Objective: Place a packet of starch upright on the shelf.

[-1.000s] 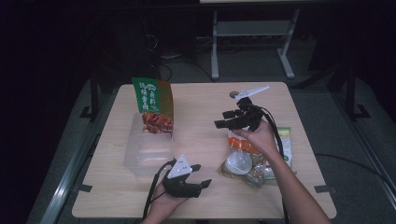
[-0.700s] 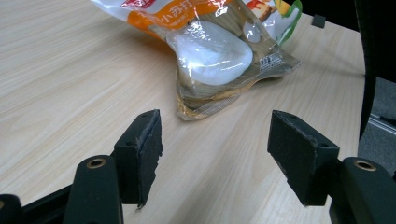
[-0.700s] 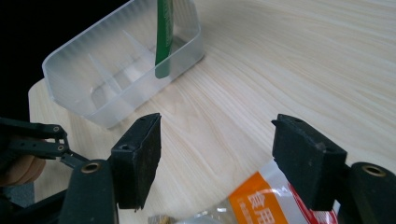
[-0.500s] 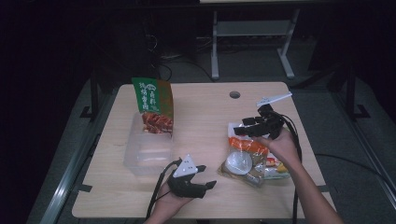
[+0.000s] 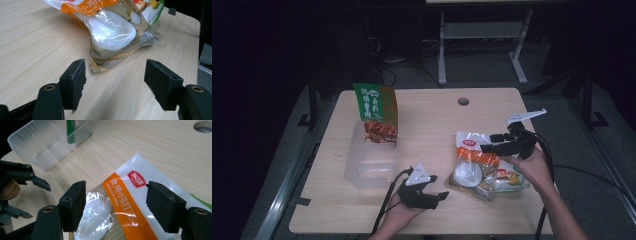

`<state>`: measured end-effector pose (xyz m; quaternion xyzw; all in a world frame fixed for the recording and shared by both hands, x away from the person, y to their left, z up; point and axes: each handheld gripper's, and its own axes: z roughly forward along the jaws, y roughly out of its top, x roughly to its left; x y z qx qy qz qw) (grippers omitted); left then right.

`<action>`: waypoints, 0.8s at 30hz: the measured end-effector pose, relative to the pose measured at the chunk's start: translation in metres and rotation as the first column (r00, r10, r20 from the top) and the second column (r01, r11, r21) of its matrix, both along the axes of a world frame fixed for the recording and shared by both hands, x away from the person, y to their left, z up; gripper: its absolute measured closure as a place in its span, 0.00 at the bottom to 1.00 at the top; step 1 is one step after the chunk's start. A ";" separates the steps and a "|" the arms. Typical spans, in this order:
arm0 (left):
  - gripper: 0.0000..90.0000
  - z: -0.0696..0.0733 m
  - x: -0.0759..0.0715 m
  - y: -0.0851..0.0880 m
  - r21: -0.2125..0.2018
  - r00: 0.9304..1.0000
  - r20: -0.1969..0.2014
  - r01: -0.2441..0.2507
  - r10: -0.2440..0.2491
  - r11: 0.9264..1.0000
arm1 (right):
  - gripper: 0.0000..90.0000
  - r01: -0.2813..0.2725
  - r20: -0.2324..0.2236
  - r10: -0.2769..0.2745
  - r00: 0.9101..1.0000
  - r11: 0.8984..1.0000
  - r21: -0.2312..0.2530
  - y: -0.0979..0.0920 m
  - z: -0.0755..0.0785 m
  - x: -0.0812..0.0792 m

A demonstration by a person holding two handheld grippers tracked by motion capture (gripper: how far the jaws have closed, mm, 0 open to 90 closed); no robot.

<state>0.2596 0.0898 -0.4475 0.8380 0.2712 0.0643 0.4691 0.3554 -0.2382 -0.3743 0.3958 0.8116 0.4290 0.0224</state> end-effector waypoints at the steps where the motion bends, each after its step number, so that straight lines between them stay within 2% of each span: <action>1: 0.37 0.000 0.001 -0.001 0.003 1.000 -0.001 0.000 0.000 1.000 | 0.35 0.000 -0.002 0.000 1.000 1.000 -0.003 -0.002 -0.002 -0.001; 6: 0.37 -0.002 0.005 -0.008 0.009 1.000 0.004 -0.007 0.007 1.000 | 0.35 0.016 -0.007 -0.016 1.000 1.000 -0.021 -0.011 -0.011 -0.003; 11: 0.37 -0.005 0.011 -0.014 0.019 1.000 0.007 -0.014 0.014 1.000 | 0.34 0.053 -0.046 -0.055 0.997 0.998 -0.028 -0.024 -0.023 -0.005; 16: 0.38 -0.007 0.021 -0.023 0.023 1.000 -0.013 -0.013 0.014 1.000 | 0.34 0.086 -0.076 -0.087 0.993 0.996 -0.017 -0.038 -0.036 -0.007; 21: 0.40 -0.007 0.027 -0.034 0.019 1.000 -0.019 -0.004 0.005 1.000 | 0.35 0.093 -0.113 -0.095 0.989 0.995 -0.021 -0.040 -0.046 -0.006; 24: 0.39 -0.010 0.032 -0.042 0.020 0.999 -0.040 -0.001 0.002 1.000 | 0.38 0.085 -0.132 -0.087 0.987 0.996 -0.018 -0.039 -0.050 -0.004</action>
